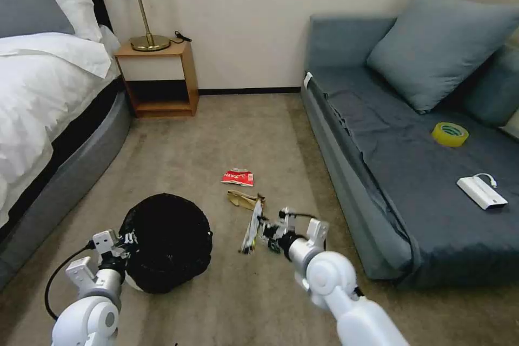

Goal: Pick up the trash bin, then pick up the garbage on the floor and place it into the trash bin.

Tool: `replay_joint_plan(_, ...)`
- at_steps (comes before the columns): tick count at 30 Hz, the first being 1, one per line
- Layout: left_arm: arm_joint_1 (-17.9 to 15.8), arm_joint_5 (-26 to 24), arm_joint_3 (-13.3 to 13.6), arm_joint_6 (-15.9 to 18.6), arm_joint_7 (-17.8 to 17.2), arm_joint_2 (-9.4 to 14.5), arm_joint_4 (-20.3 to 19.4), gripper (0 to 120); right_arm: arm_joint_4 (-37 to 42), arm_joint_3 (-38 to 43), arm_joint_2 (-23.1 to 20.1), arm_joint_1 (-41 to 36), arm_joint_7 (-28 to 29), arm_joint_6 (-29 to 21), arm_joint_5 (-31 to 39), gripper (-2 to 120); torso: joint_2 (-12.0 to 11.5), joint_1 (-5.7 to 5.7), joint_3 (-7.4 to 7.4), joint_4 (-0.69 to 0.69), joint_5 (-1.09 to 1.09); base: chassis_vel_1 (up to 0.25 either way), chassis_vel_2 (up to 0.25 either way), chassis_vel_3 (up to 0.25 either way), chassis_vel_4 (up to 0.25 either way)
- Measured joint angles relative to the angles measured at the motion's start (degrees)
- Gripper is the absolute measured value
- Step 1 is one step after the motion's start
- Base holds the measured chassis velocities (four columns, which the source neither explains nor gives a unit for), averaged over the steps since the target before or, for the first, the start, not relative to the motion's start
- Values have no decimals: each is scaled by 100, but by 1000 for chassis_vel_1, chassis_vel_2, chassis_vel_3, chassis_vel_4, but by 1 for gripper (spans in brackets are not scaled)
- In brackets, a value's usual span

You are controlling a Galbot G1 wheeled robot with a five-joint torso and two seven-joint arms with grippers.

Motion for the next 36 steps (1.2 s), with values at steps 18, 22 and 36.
replay_joint_plan(18,114,-353,56,303,30,29,-525,5,1352,-97,-862,446,-240,146,441,0,-3,0,3,-3,-11,0,0,0,0)
replay_joint_plan(22,183,-366,21,299,-6,7,-670,4,1401,-254,-932,435,-345,200,384,0,-3,1,3,-1,-6,0,0,0,0)
replay_joint_plan(36,321,-307,162,346,-13,-171,-1008,4,1620,-571,-968,448,-556,298,210,0,-2,1,2,-1,-3,0,0,0,0)
